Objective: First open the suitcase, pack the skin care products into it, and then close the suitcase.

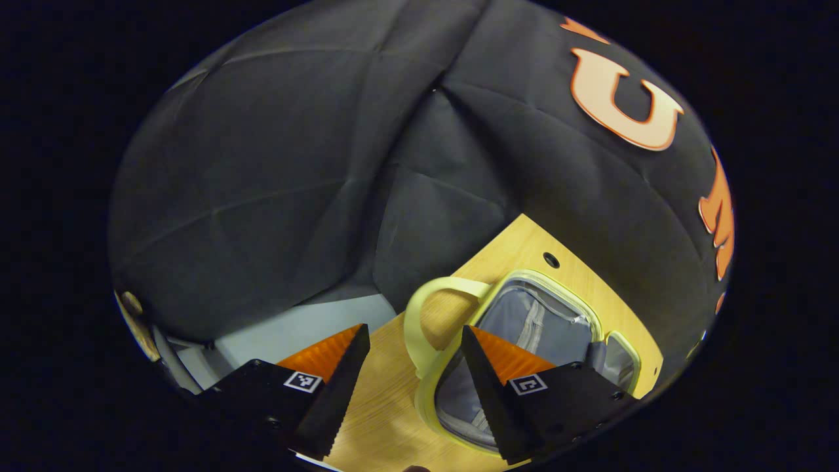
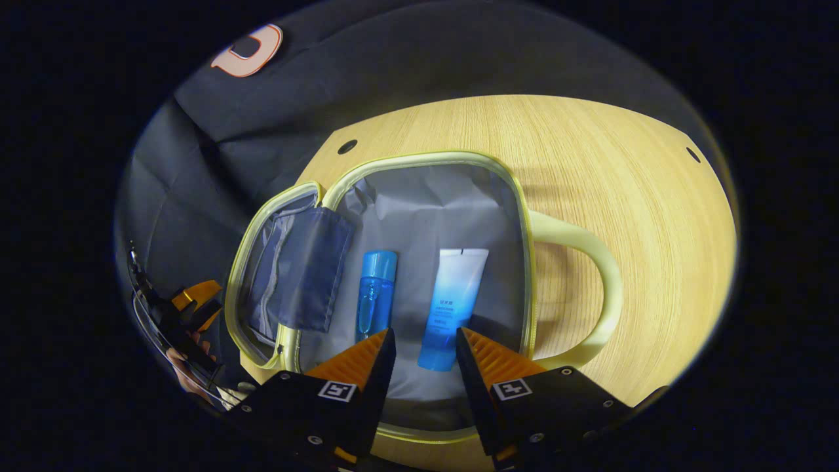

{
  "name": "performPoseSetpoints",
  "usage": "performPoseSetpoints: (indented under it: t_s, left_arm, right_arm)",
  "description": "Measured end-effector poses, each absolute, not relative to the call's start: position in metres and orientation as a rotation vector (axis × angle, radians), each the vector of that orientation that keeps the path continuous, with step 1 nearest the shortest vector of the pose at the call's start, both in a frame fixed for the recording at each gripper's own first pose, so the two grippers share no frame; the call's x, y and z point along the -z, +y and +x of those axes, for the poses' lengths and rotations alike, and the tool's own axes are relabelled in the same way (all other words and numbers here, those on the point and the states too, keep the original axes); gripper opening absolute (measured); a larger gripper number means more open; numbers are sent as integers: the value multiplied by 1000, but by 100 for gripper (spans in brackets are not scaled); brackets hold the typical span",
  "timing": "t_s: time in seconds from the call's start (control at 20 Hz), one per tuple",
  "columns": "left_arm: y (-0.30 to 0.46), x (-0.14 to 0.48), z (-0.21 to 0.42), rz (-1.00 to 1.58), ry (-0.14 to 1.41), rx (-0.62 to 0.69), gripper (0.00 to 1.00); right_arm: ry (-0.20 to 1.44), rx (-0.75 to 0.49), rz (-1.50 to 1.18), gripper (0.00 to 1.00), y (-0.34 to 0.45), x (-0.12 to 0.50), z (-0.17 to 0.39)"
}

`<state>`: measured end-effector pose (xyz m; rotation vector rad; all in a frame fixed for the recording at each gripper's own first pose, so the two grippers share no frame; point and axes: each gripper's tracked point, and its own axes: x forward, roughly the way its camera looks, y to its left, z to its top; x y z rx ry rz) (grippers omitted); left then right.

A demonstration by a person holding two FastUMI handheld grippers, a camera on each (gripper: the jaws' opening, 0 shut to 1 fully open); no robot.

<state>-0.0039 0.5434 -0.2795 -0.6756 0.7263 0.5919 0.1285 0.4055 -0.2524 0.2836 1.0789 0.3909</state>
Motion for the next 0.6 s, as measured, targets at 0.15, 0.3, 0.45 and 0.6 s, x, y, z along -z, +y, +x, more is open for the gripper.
performPoseSetpoints:
  t_s: [0.15, 0.3, 0.45, 0.6]
  left_arm:
    - [549, 301, 1, -804, 727, -622, 88]
    - [554, 315, 3, -910, 735, -615, 88]
    - [555, 325, 6, -953, 757, -591, 88]
    - [564, 333, 23, -977, 748, -557, 83]
  right_arm:
    - [1057, -404, 314, 67, 401, 239, 130]
    - [981, -374, 318, 89, 386, 220, 141]
    - [889, -335, 315, 91, 367, 199, 150]
    - [805, -308, 317, 91, 344, 175, 158]
